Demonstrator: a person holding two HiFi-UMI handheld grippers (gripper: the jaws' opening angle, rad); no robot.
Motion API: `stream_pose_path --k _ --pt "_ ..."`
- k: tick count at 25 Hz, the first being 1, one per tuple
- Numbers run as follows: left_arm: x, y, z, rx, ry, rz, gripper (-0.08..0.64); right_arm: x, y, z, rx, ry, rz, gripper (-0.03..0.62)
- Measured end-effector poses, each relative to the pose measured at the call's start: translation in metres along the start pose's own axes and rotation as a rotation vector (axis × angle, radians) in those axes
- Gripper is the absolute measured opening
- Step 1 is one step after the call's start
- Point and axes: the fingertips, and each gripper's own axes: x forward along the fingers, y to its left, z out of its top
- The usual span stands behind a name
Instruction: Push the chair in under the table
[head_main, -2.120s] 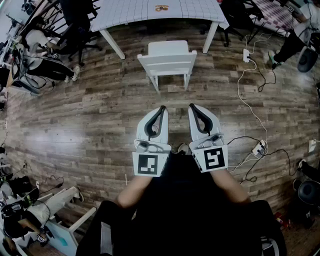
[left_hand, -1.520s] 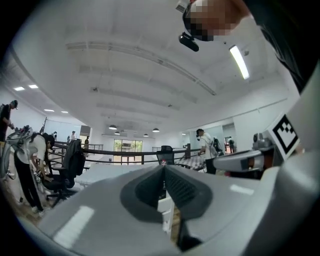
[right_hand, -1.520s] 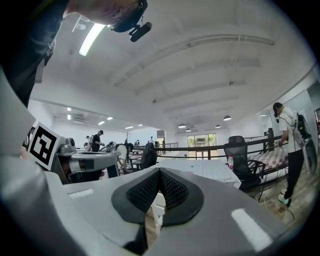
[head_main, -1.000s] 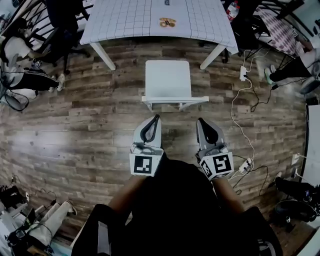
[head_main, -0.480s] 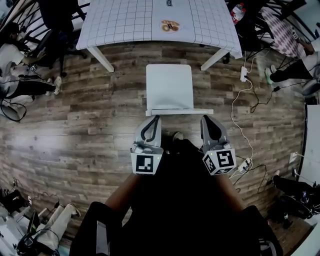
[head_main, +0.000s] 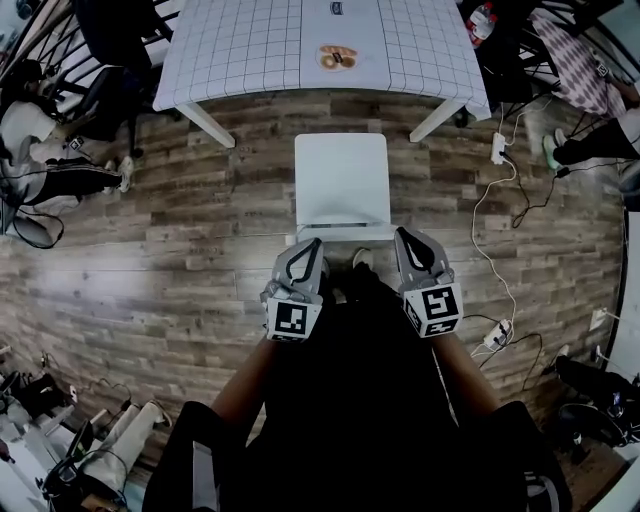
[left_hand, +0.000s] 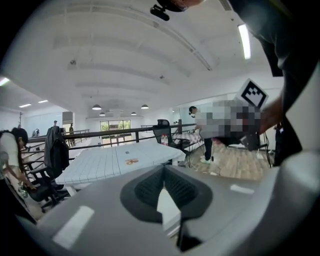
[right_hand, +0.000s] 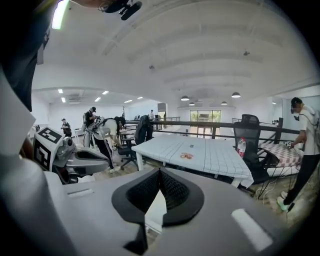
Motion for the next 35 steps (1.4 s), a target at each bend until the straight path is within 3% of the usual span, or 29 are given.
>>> stream_pose_path --k 4,7,9,12,16,19,22,28,35 --pt "0.014 0.007 -0.01 0.038 0.044 0.031 0.009 0.015 -0.006 -0.017 0.006 0.058 0.058 0.0" --pt "0.022 0.015 -0.023 0.04 0.089 0.037 0.009 0.027 -0.003 -0.04 0.009 0.127 0.124 0.046" --pt "0.027 0.016 -0.034 0.117 0.126 0.023 0.009 0.035 -0.001 -0.058 -0.044 0.177 0.16 0.053" --pt "0.034 0.005 -0.048 0.225 0.172 -0.059 0.011 0.047 0.004 -0.082 -0.158 0.254 0.221 0.078" --pt "0.043 -0.009 -0.081 0.168 0.264 -0.19 0.099 0.064 0.017 -0.11 -0.227 0.348 0.324 0.105" --pt "0.049 -0.02 -0.115 0.136 0.404 -0.259 0.14 0.071 0.027 -0.134 -0.28 0.421 0.385 0.112" --pt "0.055 -0.029 -0.14 0.168 0.526 -0.32 0.184 0.078 0.026 -0.157 -0.349 0.502 0.416 0.132" --pt "0.072 -0.044 -0.158 0.301 0.617 -0.432 0.187 0.09 0.026 -0.201 -0.722 0.62 0.511 0.189" --pt "0.087 -0.064 -0.177 0.397 0.687 -0.512 0.186 0.102 0.032 -0.225 -0.751 0.669 0.565 0.179"
